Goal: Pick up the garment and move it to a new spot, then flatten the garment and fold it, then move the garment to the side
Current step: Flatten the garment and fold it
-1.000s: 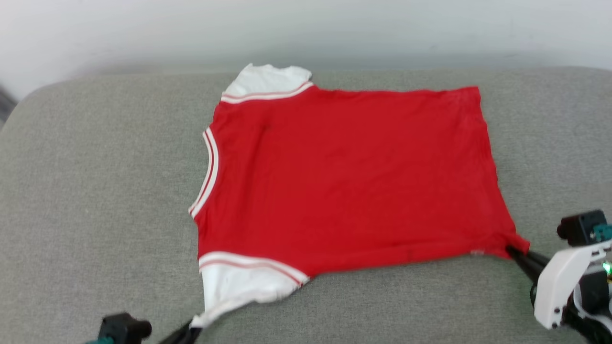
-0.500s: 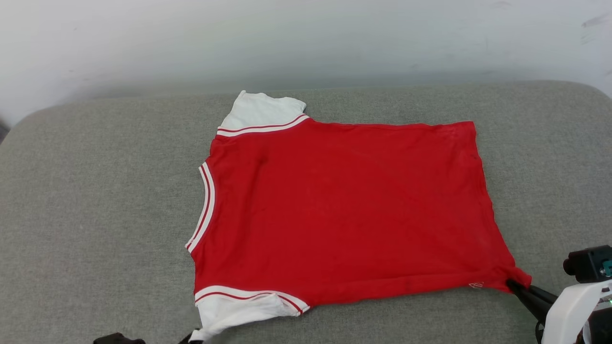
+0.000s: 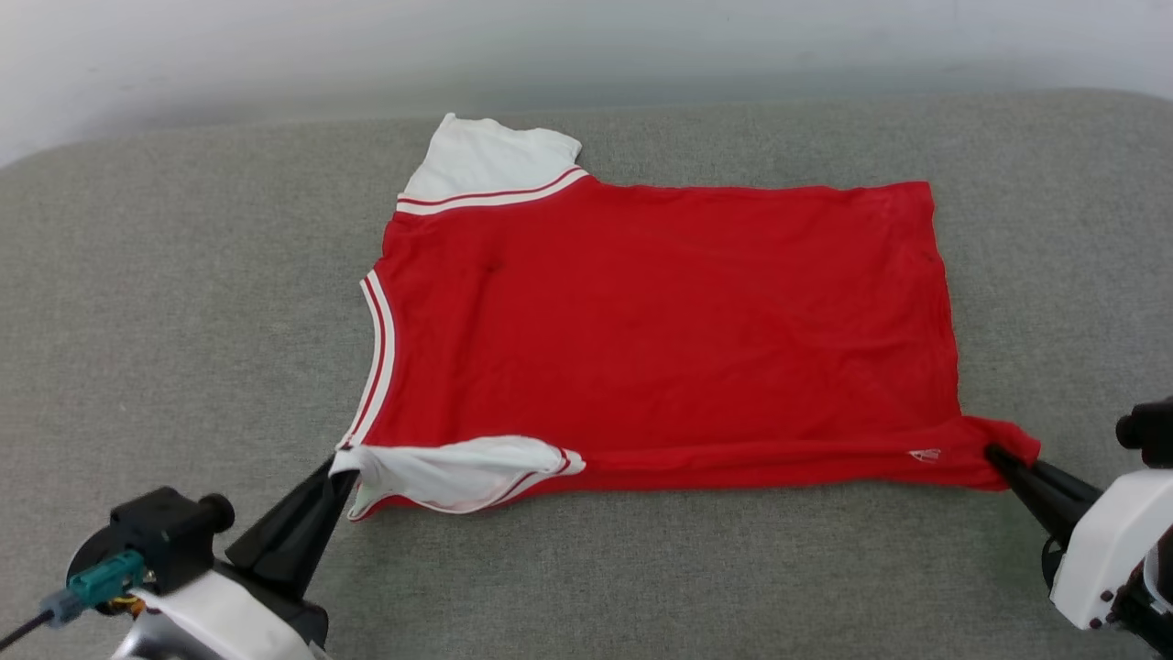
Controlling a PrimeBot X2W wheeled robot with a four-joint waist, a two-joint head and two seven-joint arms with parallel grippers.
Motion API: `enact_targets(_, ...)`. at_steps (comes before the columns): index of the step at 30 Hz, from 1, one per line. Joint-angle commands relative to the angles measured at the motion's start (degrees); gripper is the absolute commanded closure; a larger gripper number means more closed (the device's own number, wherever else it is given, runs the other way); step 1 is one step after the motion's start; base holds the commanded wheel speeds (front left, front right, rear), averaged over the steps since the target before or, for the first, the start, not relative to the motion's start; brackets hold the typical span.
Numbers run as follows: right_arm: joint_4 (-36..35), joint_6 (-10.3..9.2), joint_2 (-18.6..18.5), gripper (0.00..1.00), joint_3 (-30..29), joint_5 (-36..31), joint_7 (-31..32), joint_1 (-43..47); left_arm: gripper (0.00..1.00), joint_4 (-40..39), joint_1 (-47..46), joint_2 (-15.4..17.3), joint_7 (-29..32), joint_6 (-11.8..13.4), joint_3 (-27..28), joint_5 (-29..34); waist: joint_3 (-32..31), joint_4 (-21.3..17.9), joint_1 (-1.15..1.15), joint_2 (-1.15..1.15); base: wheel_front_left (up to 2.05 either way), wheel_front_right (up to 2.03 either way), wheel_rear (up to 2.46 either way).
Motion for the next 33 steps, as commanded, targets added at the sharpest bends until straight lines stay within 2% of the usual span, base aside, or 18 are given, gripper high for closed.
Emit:
enact_targets(1, -0.48, -0.04, 0.46, 1.0, -0.49, -0.82, 0.51, -1.39, 1.0, 0.56, -2.06, -0.16, 0.37, -0.42, 0.47, 0.13, 1.99, -0.2, 0.0, 0.0, 0.0, 0.0, 0.0)
enact_targets(8, 0.05, -0.04, 1.82, 1.0, 0.32, -5.29, 3.34, -6.89, 1.0, 6.13, -10.61, -2.06, 2.53, -3.6, -0.19, 1.4, 6.43, -0.64, 0.0, 0.0, 0.0, 0.0, 0.0)
enact_targets(17, 2.79, -0.04, 3.64, 1.0, -0.62, -7.94, 4.44, -11.63, 1.0, 13.71, -18.33, -4.81, 2.29, -7.06, -0.46, 2.02, 9.93, -0.51, 0.0, 0.0, 0.0, 0.0, 0.0)
enact_targets(22, 4.54, -0.04, 4.51, 1.0, -0.23, -9.0, 4.99, -13.32, 1.0, 18.62, -21.02, -6.09, 3.08, -8.08, -1.63, 2.49, 10.94, -0.43, 0.0, 0.0, 0.0, 0.0, 0.0)
enact_targets(30, 7.26, -0.04, 4.98, 1.0, 1.43, -10.83, 4.71, -15.23, 1.0, 27.0, -24.6, -8.9, 3.47, -8.36, -3.96, 5.09, 11.43, -0.24, 0.0, 0.0, 0.0, 0.0, 0.0)
enact_targets(31, 7.54, -0.04, 5.2, 1.0, 1.65, -11.04, 4.54, -15.32, 0.89, 28.13, -24.99, -9.4, 3.43, -8.34, -4.14, 5.14, 11.33, -0.22, 0.0, 0.0, 0.0, 0.0, 0.0)
enact_targets(32, 7.88, -0.04, 5.46, 1.0, 1.81, -11.04, 4.4, -15.43, 0.36, 29.12, -25.39, -9.84, 3.29, -8.28, -4.39, 5.42, 11.16, -0.21, 0.0, 0.0, 0.0, 0.0, 0.0)
enact_targets(33, 8.21, -0.04, 5.59, 0.78, 1.79, -11.3, 4.15, -15.59, 0.0, 30.24, -25.69, -10.3, 3.14, -8.23, -4.67, 5.72, 10.92, -0.21, 0.0, 0.0, 0.0, 0.0, 0.0)
